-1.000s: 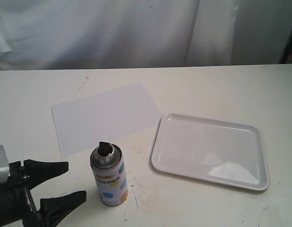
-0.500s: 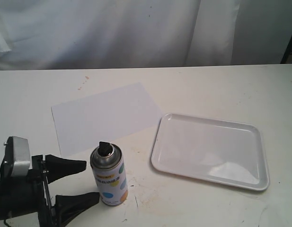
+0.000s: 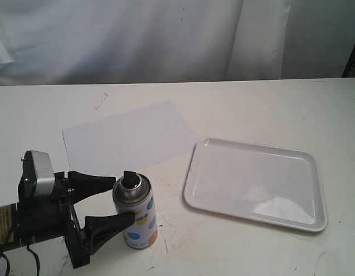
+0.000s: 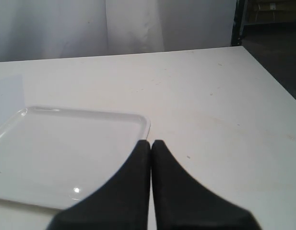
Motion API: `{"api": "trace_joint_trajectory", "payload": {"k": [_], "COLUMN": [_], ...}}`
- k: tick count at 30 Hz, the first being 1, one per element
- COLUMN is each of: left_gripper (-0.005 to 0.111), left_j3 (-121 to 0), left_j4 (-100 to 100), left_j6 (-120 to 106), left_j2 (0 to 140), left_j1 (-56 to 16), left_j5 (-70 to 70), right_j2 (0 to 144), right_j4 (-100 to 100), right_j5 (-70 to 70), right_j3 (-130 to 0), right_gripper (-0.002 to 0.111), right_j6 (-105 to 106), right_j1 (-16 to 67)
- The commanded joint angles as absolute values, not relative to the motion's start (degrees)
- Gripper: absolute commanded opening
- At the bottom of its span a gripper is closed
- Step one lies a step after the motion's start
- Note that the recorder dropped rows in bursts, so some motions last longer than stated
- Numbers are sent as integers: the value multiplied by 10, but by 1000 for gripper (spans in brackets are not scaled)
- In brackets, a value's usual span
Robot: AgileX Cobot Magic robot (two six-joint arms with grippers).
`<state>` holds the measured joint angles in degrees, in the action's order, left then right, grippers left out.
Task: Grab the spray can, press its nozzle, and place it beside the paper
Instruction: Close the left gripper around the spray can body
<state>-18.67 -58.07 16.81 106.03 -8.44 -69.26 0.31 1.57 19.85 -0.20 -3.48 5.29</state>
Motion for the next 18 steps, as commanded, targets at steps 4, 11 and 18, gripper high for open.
{"api": "trace_joint_trajectory", "payload": {"k": [4,11,18], "left_gripper": [77,77,77], "left_j3": [-203,-226,-240], "left_j4": [-588,-587,-601], "left_j6": [190,195,219], "left_j2": [1079,1109,1119], "left_j1": [-109,-109,-109], "left_j5": [-700,-700,-700], "right_j2": [0,0,0], "right_j4": [10,10,10], "right_j5": [197,197,197], "right_j3": [0,0,0], "right_gripper": [0,0,0], "right_j6": [-34,-34,-34], "right_j1": [50,50,50]}}
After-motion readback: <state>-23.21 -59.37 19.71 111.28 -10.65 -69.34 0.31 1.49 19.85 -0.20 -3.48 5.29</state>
